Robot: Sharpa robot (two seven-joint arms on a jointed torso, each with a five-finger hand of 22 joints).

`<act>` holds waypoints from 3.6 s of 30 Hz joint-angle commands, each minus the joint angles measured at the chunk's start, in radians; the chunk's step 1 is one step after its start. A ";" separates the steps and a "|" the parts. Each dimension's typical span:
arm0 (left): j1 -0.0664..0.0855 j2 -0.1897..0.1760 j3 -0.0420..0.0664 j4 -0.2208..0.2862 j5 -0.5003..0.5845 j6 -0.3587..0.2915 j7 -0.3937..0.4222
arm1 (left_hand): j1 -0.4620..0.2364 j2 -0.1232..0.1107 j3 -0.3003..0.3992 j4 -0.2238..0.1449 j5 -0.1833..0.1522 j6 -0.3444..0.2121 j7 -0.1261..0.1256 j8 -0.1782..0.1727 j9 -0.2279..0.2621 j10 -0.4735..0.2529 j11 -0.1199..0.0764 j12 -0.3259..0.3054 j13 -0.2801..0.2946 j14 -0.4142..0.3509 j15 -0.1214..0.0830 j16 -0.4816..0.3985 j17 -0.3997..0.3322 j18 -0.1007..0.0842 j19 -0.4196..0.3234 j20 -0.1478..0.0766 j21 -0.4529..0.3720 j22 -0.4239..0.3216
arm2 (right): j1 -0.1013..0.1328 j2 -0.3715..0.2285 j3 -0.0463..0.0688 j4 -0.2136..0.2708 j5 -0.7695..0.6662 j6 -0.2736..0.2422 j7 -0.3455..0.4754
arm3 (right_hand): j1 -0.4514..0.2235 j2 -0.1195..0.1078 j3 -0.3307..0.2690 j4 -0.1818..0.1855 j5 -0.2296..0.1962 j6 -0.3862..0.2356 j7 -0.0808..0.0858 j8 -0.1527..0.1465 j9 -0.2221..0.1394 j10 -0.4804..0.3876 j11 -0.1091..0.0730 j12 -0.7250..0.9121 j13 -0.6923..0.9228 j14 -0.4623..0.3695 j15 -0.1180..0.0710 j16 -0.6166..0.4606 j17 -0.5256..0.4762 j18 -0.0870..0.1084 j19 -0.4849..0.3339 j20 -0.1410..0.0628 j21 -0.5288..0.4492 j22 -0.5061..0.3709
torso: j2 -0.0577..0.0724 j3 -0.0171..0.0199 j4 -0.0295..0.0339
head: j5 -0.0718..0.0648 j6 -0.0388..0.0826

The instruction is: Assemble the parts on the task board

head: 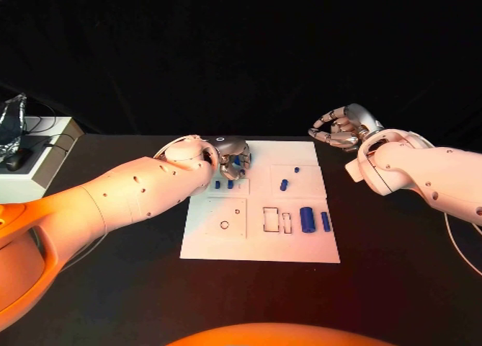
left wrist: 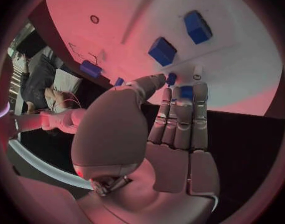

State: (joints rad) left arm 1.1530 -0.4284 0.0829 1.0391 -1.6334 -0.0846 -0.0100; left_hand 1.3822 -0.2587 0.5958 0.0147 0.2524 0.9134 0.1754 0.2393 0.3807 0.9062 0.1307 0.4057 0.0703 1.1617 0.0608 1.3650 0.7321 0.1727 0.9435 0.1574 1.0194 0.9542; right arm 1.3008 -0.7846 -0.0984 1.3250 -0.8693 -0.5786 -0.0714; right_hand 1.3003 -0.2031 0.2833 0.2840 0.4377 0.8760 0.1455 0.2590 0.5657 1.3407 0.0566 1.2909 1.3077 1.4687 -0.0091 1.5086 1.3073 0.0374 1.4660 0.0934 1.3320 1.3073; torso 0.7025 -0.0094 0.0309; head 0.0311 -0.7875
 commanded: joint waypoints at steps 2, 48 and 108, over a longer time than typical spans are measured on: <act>0.000 0.004 0.000 -0.002 -0.018 0.008 -0.018 | 0.007 -0.001 0.007 -0.001 0.002 0.001 0.003 -0.004 -0.002 0.008 0.000 -0.004 0.001 0.003 -0.001 0.004 -0.003 0.002 0.005 0.000 0.006 0.000 | 0.000 0.001 0.000 0.002 -0.011 -0.003 0.014 | 0.004 -0.005 0.005 0.000 0.003 -0.008 -0.002 -0.002 0.002 -0.007 0.002 -0.003 0.003 0.065 -0.006 -0.003 0.119 0.016 0.013 -0.005 -0.006 0.133 | -0.002 0.0009 0.0009 | -0.001 -0.002; 0.000 0.026 -0.005 -0.034 -0.016 0.026 -0.007 | 0.010 0.039 0.059 -0.013 -0.013 0.082 -0.019 -0.006 -0.012 0.130 -0.031 0.011 0.028 0.075 -0.026 0.065 0.085 -0.016 0.075 -0.021 0.111 0.098 | 0.000 0.001 0.000 0.009 -0.011 -0.002 0.011 | 0.004 -0.006 0.008 0.000 0.003 -0.007 -0.003 -0.002 0.003 -0.005 0.002 -0.005 0.000 0.066 -0.006 -0.003 0.121 0.015 0.014 -0.006 -0.006 0.134 | -0.002 0.0008 0.0021 | -0.004 -0.014; -0.050 -0.136 0.076 0.093 0.055 -0.038 0.011 | 0.006 0.042 0.073 -0.036 -0.009 0.106 -0.014 -0.020 -0.012 0.194 -0.032 -0.088 0.023 0.108 -0.031 0.076 0.110 -0.025 0.111 -0.030 0.149 0.132 | 0.000 -0.009 0.000 0.013 -0.016 -0.003 0.009 | 0.004 -0.006 0.010 0.000 0.003 -0.005 -0.003 -0.001 0.004 -0.001 0.001 -0.002 0.002 0.066 -0.007 -0.002 0.123 0.015 0.015 -0.006 -0.004 0.135 | -0.003 -0.0001 0.0019 | 0.000 -0.011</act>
State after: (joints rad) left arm 1.1035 -0.5674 0.1583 1.1315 -1.5685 -0.1229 -0.0024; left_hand 1.3974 -0.2132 0.6693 -0.0139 0.2418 1.0205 0.1536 0.2226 0.3685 1.0959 0.0984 0.3238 0.0940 1.2704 0.0307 1.4424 0.8422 0.1612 1.0505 0.1250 1.1633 1.0870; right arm 1.3008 -0.7944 -0.0983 1.3370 -0.8741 -0.5817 -0.0711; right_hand 1.3003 -0.2031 0.2886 0.2841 0.4375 0.8760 0.1455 0.2590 0.5688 1.3413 0.0571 1.2909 1.3076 1.4686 -0.0089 1.5085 1.3073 0.0374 1.4659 0.0934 1.3321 1.3073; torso 0.6988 -0.0093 0.0335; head 0.0306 -0.7991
